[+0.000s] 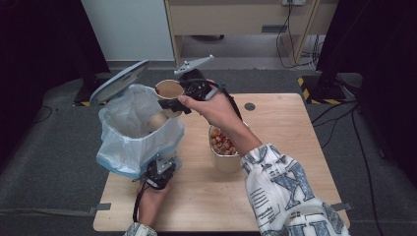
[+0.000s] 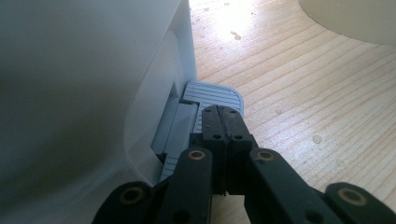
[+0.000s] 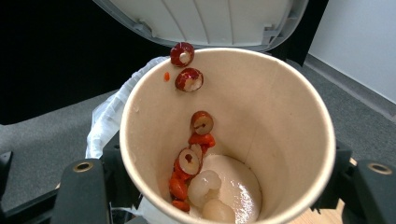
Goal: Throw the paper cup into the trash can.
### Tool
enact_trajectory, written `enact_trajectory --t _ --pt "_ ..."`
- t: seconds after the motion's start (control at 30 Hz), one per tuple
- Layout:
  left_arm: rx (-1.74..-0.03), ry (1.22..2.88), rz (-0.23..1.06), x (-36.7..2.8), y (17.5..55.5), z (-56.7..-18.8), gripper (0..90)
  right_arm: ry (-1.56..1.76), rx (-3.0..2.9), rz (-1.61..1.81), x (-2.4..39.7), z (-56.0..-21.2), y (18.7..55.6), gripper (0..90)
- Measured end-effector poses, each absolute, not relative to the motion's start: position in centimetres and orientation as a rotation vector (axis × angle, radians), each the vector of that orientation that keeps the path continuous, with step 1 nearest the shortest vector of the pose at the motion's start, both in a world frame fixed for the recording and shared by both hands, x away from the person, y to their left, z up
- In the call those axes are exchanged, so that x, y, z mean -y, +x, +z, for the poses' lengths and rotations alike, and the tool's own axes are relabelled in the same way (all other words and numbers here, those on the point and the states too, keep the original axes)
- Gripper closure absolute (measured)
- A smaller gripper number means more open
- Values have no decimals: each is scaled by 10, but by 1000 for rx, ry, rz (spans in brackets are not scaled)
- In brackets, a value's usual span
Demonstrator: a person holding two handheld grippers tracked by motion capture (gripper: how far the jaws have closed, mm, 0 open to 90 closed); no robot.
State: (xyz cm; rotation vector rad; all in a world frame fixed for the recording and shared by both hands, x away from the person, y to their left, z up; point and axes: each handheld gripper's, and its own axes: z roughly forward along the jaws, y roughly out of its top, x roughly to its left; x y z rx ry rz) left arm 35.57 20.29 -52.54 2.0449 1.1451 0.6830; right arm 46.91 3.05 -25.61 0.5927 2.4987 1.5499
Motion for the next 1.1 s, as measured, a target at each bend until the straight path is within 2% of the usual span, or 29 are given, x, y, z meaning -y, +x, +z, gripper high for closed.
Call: enact_trajectory --t 0.5,0.6,0.67,0.7,1.1 --pt "-1145 2044 683 -203 356 -525 888 569 -2529 1541 -71 -268 470 286" --pt "-1144 2044 683 -203 356 -525 888 554 -2521 1526 -78 -273 469 255" --pt "-1145 2044 683 -203 356 -525 887 555 -2519 1546 -82 -276 468 136" --pt "-1145 2043 682 -203 356 -525 887 545 -2526 1555 -83 -276 468 120" --pt "-1145 2042 680 -203 356 -525 884 544 -2496 1536 -63 -275 468 121"
